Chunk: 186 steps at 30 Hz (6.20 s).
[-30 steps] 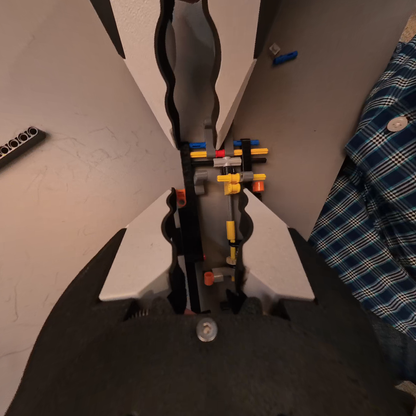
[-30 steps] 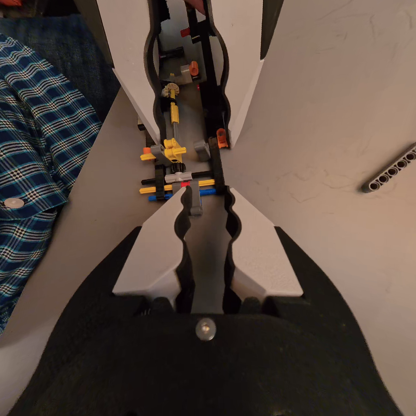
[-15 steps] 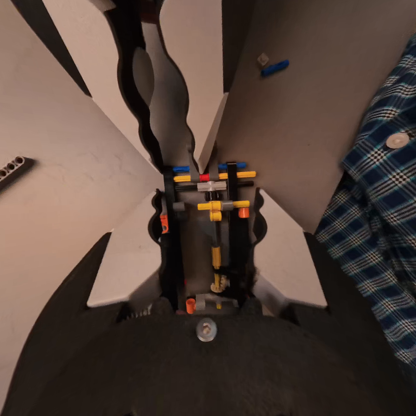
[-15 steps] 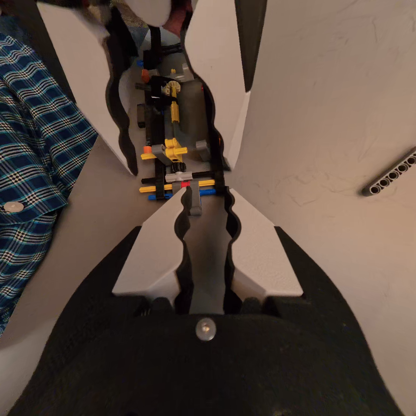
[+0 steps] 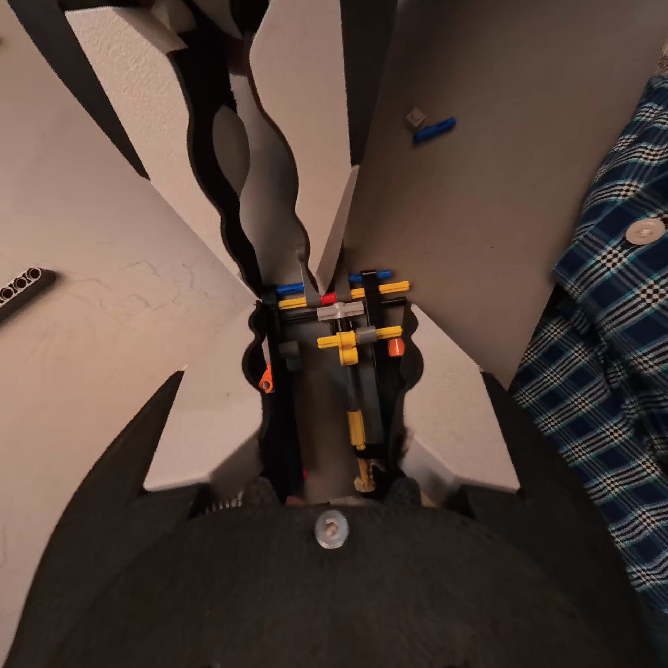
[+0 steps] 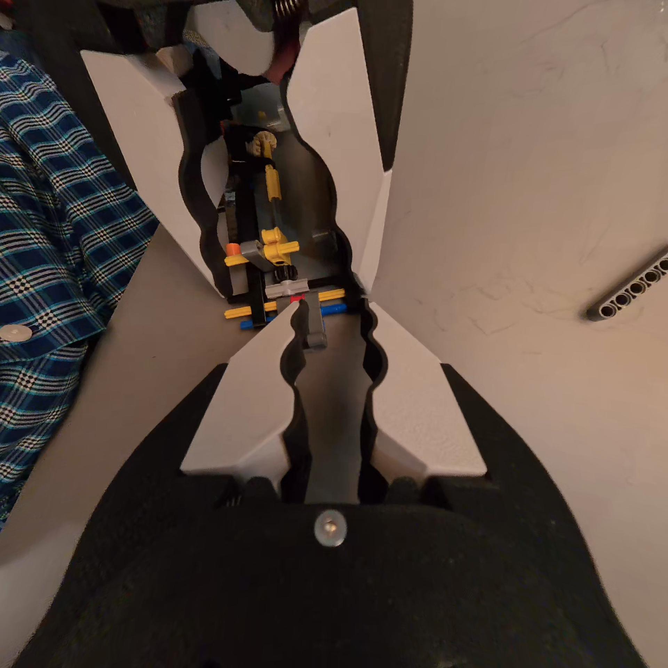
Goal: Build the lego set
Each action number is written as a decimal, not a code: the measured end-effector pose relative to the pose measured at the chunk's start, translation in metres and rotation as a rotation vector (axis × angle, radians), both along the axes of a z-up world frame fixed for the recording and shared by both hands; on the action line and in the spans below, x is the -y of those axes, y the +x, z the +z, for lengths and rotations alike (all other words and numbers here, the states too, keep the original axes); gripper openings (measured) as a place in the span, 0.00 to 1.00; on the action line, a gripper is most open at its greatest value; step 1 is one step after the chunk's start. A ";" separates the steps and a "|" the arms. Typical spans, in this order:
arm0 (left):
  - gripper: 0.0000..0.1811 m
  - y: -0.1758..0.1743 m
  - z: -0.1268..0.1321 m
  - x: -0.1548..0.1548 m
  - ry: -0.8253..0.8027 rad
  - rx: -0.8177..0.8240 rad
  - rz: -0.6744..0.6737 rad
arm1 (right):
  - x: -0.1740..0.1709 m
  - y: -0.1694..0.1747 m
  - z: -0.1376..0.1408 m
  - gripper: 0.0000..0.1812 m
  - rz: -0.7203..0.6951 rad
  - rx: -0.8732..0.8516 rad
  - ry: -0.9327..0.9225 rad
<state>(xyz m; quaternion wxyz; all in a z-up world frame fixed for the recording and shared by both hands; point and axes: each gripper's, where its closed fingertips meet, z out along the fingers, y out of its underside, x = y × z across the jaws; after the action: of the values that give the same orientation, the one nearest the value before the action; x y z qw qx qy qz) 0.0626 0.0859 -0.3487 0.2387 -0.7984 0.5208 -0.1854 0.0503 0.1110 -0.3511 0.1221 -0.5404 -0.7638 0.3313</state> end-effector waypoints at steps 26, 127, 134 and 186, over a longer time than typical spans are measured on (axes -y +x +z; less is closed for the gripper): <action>0.40 -0.001 -0.002 -0.001 0.008 0.064 0.003 | 0.001 -0.001 0.001 0.15 0.011 -0.017 -0.021; 0.38 -0.010 -0.006 0.000 -0.017 -0.022 0.068 | -0.001 0.003 -0.003 0.16 0.072 0.084 0.083; 0.39 -0.007 -0.006 0.000 -0.011 -0.012 0.051 | 0.000 0.002 -0.003 0.16 0.071 0.062 0.091; 0.40 -0.005 -0.004 -0.002 0.008 0.042 0.064 | 0.007 0.006 0.002 0.07 -0.195 -0.084 0.020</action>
<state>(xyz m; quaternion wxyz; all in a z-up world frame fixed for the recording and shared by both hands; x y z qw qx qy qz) 0.0580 0.0875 -0.3529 0.2585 -0.8095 0.4909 -0.1921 0.0562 0.1040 -0.3494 0.1910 -0.5964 -0.7051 0.3326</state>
